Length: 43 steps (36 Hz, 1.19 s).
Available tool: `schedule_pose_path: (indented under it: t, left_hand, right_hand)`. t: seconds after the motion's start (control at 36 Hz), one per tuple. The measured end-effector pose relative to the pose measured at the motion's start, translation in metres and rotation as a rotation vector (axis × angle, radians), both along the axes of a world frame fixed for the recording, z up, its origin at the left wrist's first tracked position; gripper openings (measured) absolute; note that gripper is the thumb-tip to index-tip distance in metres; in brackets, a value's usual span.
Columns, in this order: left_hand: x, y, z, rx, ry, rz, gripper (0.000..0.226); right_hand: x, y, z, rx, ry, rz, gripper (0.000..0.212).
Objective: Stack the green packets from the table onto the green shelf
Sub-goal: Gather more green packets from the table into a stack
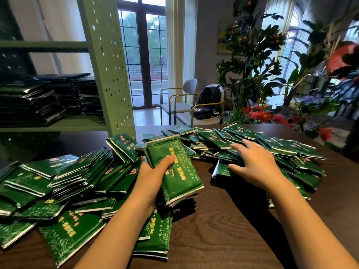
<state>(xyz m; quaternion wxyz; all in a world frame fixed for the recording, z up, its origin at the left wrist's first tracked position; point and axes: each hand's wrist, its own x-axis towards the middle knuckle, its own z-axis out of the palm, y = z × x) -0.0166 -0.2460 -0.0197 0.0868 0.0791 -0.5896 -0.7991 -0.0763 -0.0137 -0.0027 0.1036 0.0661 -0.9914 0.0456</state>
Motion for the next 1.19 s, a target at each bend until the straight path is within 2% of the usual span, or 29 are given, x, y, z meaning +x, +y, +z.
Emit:
schedule_pose_path:
  t: [0.11, 0.28, 0.44, 0.61, 0.69, 0.72, 0.83, 0.92, 1.0, 1.03, 1.19]
  left_hand:
    - [-0.001, 0.000, 0.000, -0.008, 0.003, -0.012, 0.032]
    - [-0.003, -0.002, -0.002, 0.030, -0.029, -0.014, 0.036]
    - [-0.006, -0.004, -0.006, 0.020, -0.047, -0.003, 0.041]
    - [-0.005, -0.005, -0.005, 0.000, -0.062, -0.021, 0.039]
    - [-0.004, -0.004, -0.006, -0.010, -0.060, -0.035, 0.038]
    - [-0.004, -0.004, -0.006, -0.025, -0.059, -0.033, 0.042]
    - [-0.004, -0.004, -0.004, -0.046, -0.083, -0.015, 0.083]
    - [-0.003, -0.003, -0.003, 0.007, -0.133, -0.071, 0.087]
    - [0.000, 0.000, 0.000, 0.148, -0.133, -0.166, 0.056]
    - [-0.001, 0.000, -0.001, 0.177, -0.129, -0.196, 0.055]
    - [0.003, -0.005, 0.003, 0.174, -0.099, -0.298, 0.073]
  right_hand:
    - [0.001, 0.007, 0.002, -0.026, -0.018, -0.027, 0.054]
    - [0.005, 0.001, 0.004, -0.146, 0.100, -0.012, 0.037]
    - [0.008, -0.011, 0.004, -0.339, 0.363, 0.095, 0.034]
    - [0.012, -0.025, -0.001, -0.669, 0.571, 0.310, 0.024]
    - [0.018, -0.038, -0.004, -0.767, 0.704, 0.391, 0.027]
    - [0.020, -0.041, -0.005, -0.794, 0.742, 0.429, 0.028]
    - [0.026, -0.053, -0.008, -0.776, 0.836, 0.649, 0.024]
    - [0.029, -0.062, -0.011, -0.736, 0.828, 0.756, 0.025]
    - [0.029, -0.068, -0.014, -0.701, 0.753, 0.785, 0.027]
    - [0.029, -0.068, -0.014, -0.688, 0.716, 0.791, 0.029]
    - [0.031, -0.063, -0.013, -0.640, 0.474, 0.778, 0.045]
